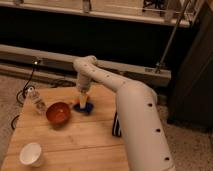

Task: Place the pepper in the ceramic cup

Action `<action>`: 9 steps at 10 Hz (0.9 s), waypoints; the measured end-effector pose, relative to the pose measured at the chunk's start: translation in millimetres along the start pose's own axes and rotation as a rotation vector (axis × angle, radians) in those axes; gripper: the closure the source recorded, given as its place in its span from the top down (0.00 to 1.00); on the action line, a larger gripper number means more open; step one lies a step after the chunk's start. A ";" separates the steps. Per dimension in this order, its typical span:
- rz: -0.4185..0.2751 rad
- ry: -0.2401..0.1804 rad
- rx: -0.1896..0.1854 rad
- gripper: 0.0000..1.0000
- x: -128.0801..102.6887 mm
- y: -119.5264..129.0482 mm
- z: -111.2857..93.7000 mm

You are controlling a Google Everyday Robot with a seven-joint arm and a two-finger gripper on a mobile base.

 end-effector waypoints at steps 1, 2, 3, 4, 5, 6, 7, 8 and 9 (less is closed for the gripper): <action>0.001 -0.001 0.000 0.80 -1.0 0.1 -0.1; 0.003 -0.001 -0.001 0.80 -2.5 0.1 -0.5; 0.004 -0.001 -0.001 0.80 -2.8 0.1 -0.5; 0.002 -0.001 0.000 0.80 -1.5 0.1 -0.1; 0.001 -0.002 0.000 0.80 -1.1 0.2 0.0; -0.003 -0.003 -0.001 0.80 -1.4 -0.2 -0.3; -0.024 0.001 -0.010 0.80 1.3 -0.4 0.5; -0.064 0.010 -0.024 0.80 9.6 -2.6 3.2; -0.098 0.015 -0.033 0.80 17.2 -5.8 7.9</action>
